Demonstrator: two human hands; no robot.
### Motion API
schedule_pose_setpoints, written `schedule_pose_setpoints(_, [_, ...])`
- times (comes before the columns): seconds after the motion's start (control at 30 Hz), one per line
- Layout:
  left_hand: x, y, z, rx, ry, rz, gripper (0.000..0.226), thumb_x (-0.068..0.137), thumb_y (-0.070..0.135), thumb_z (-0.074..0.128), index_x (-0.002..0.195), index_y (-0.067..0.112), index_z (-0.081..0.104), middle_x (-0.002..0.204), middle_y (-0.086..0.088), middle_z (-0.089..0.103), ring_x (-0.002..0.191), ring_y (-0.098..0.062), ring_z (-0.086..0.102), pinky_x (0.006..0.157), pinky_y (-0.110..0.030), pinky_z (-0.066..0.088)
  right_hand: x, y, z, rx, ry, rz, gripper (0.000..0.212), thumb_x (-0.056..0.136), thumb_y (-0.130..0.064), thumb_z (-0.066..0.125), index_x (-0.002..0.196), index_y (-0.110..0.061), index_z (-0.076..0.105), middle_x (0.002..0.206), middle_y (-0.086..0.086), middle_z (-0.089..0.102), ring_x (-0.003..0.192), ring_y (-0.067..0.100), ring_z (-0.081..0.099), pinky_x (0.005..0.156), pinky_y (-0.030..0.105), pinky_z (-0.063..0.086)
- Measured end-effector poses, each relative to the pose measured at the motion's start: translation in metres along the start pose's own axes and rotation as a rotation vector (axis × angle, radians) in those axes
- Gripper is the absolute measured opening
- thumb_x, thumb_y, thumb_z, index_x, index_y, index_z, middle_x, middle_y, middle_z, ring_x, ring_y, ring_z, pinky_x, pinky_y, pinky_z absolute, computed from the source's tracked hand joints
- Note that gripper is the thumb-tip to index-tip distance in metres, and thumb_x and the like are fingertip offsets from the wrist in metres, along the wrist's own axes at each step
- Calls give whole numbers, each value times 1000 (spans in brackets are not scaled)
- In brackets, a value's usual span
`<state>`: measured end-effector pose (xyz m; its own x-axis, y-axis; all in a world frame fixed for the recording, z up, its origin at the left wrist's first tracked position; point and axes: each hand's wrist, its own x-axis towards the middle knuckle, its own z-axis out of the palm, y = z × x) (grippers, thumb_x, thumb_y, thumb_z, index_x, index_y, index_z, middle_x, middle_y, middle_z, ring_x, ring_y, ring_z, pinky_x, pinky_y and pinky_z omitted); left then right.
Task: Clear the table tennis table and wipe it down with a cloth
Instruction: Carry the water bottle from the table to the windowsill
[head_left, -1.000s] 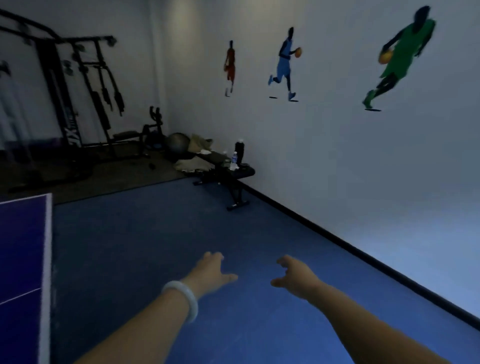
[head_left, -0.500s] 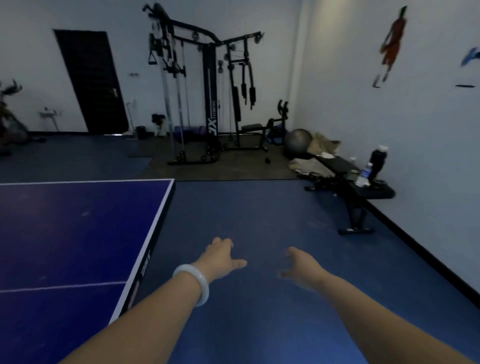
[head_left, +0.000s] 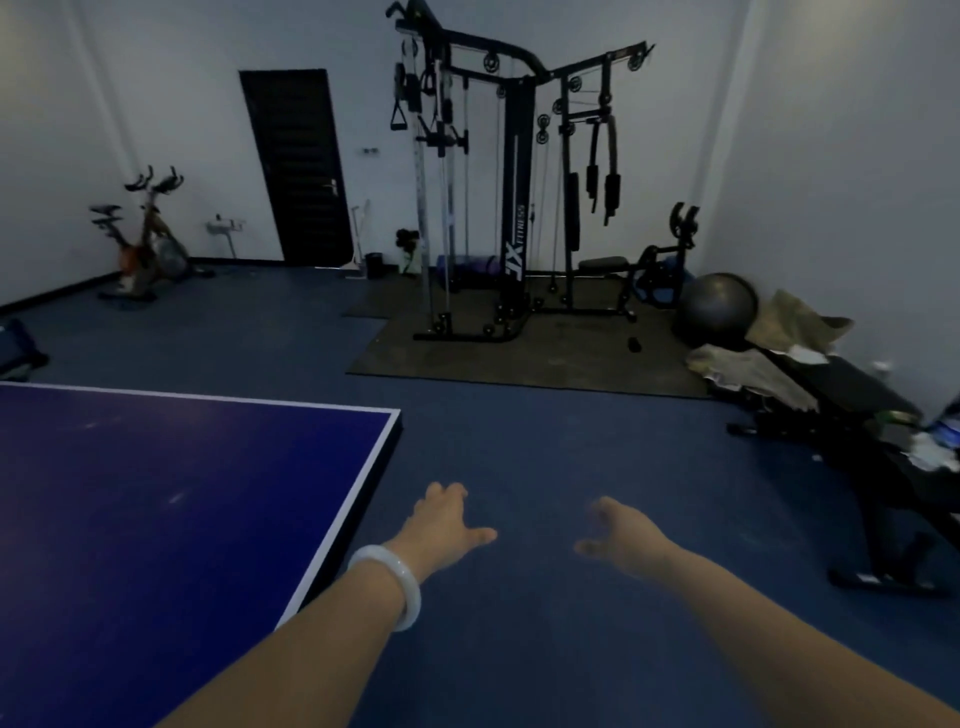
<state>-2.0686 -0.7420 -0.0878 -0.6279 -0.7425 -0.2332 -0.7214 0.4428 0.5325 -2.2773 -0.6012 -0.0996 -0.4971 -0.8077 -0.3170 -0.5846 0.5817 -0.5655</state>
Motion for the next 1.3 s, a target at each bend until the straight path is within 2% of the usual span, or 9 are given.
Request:
schedule_pose_setpoints(0.13, [102,5,-13,-2,28,-58,75,86,51,66,144,18,32,142,-2,30,127,-22,41,102,-40,45,113,-11,-35,5,-17,-82,68,89,-35,69,145,-17,35,149,1,39,133,20,43,99,28,41])
schedule_pose_setpoints(0.4, [284,12,-67,-11,128,-196,74,86,52,65,144,19,33,144,-3,31,127,-20,42,102,-33,40,341,-61,-103,-84,-123,-208,69,89,-34,70,145,-18,35,149,1,38,132,19,44,92,23,42])
schedule_pose_setpoints(0.57, [368,-26,-108,-58,179,-319,77,86,51,65,145,16,30,142,-5,31,125,-21,41,105,-36,41,458,-124,-93,-142,-235,-303,70,89,-34,70,146,-18,34,150,0,38,134,19,42,102,27,40])
schedule_pose_setpoints(0.77, [502,-93,-175,-116,264,-399,75,88,50,64,144,13,31,143,-8,30,128,-25,40,107,-41,39,608,-217,-74,-169,-281,-426,67,91,-34,67,146,-19,34,149,0,37,133,18,42,99,24,39])
schedule_pose_setpoints(0.93, [607,-135,-234,-118,255,-456,76,88,52,63,145,14,29,144,-8,29,128,-26,41,106,-40,40,727,-290,-74,-230,-324,-455,66,91,-33,68,146,-19,34,150,1,37,133,17,42,96,23,41])
schedule_pose_setpoints(1.03, [662,-157,-268,-116,269,-484,77,88,52,63,145,12,30,143,-9,30,126,-25,43,106,-40,41,794,-330,-74,-216,-335,-466,65,90,-35,68,145,-20,36,147,-1,40,129,16,45,89,21,41])
schedule_pose_setpoints(1.17, [725,-191,-304,-126,279,-533,78,87,52,63,146,13,29,142,-7,30,127,-25,41,106,-40,41,875,-374,-58,-238,-414,-484,67,89,-35,69,145,-21,35,149,-2,38,134,16,42,97,24,40])
schedule_pose_setpoints(1.3, [790,-236,-338,-163,351,-626,79,86,52,64,145,13,30,142,-7,31,127,-25,42,106,-41,41,968,-434,-35,-251,-488,-567,65,89,-36,68,144,-21,37,148,-1,39,132,17,43,93,23,40])
